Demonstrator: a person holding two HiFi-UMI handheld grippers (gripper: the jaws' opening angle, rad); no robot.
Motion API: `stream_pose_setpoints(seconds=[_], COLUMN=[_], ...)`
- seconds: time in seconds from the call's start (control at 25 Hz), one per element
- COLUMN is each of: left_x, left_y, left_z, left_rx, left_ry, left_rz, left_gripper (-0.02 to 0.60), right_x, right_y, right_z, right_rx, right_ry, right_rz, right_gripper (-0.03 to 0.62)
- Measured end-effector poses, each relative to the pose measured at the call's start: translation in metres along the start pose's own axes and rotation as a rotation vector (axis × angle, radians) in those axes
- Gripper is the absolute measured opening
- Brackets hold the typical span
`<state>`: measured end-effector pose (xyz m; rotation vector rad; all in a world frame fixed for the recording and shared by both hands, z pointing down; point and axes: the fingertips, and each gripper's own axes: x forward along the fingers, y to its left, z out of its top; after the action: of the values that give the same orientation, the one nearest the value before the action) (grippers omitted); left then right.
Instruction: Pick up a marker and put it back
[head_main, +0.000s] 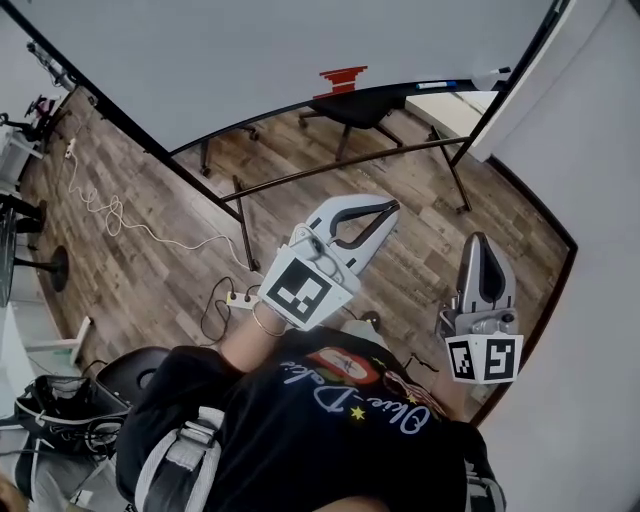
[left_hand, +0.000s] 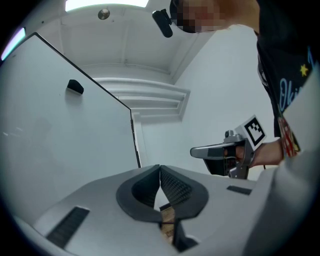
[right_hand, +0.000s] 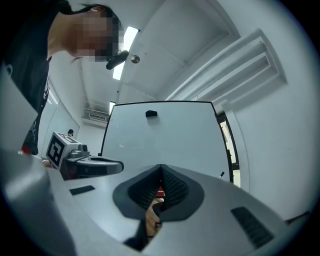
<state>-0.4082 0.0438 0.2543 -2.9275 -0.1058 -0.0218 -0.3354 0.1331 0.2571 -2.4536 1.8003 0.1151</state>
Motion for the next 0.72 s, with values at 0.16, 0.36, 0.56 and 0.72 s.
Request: stream_pose_setpoints(seconds=[0.16,0.36,0.56,0.72], left_x=[0.001,0.009,0.017,0.022], left_y=[0.002,0.004,0.004,0.008], left_z=[0.000,-0.005,-0.009,-0.011], left_rx=[-0.013,-0.019,-0.016,-0.031], left_ry=[0.003,0.016,0.032,0.040], left_rz=[0.024,0.041,0.068,0.098], left_gripper=[0.003,0.003,0.003,0.003], right_x=[0.006,0.012,0.016,0.023], right_y=[-0.001,-0.010,-0.019,-0.023], right_z=[-0.001,-0.006,-0.014,-0.018], right_rx=[-0.009,-0.002,0.002,0.021], right_ry=[0.009,0.010,0.013,0.015], right_rz=[0.029,0.044,0.070,0.101], right_gripper=[0.000,0.000,0.000,0.000])
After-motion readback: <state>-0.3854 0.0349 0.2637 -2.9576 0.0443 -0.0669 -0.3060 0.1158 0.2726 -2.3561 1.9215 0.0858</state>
